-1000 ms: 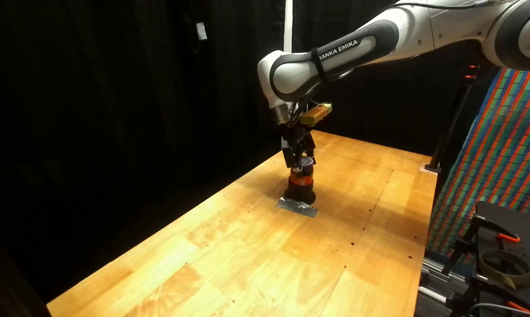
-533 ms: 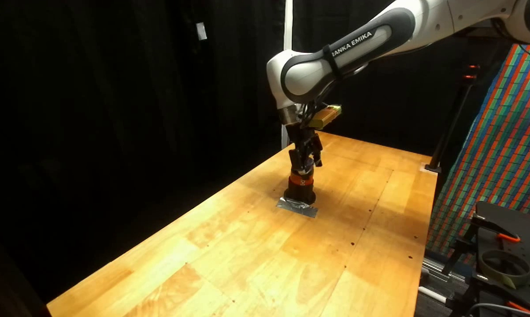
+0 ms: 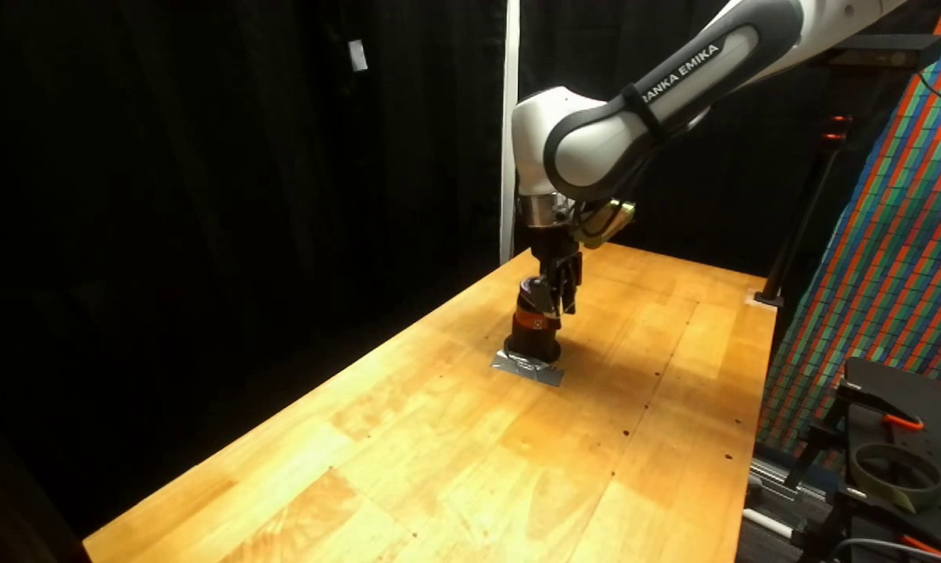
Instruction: Put the elastic around the bottle
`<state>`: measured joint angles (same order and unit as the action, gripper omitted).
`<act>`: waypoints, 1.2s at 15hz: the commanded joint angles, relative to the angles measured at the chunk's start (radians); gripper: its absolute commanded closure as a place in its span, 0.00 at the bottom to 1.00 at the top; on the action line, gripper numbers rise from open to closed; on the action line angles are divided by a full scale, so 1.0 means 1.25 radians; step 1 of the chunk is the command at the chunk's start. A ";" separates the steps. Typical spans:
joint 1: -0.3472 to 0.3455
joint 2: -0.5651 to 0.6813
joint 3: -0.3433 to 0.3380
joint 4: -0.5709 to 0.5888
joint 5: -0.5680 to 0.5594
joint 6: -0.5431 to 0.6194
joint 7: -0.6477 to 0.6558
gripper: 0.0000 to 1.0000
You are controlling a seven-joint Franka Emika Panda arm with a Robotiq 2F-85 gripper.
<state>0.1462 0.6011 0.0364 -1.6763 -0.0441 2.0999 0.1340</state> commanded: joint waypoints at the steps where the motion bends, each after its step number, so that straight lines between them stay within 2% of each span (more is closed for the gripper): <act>1: 0.025 -0.106 -0.014 -0.196 -0.052 0.194 0.042 0.73; 2: 0.032 -0.123 -0.019 -0.238 -0.070 0.253 0.059 0.80; 5: 0.058 -0.166 -0.039 -0.363 -0.129 0.424 0.110 0.86; 8: 0.107 -0.193 -0.096 -0.479 -0.217 0.627 0.188 0.83; 11: 0.209 -0.192 -0.228 -0.552 -0.340 0.805 0.304 0.81; 14: 0.370 -0.155 -0.423 -0.577 -0.415 0.965 0.386 0.83; 16: 0.492 -0.116 -0.549 -0.591 -0.379 1.063 0.382 0.83; 18: 0.590 -0.072 -0.634 -0.615 -0.314 1.152 0.355 0.82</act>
<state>0.7078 0.4390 -0.6046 -2.4009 -0.5204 3.3925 0.5836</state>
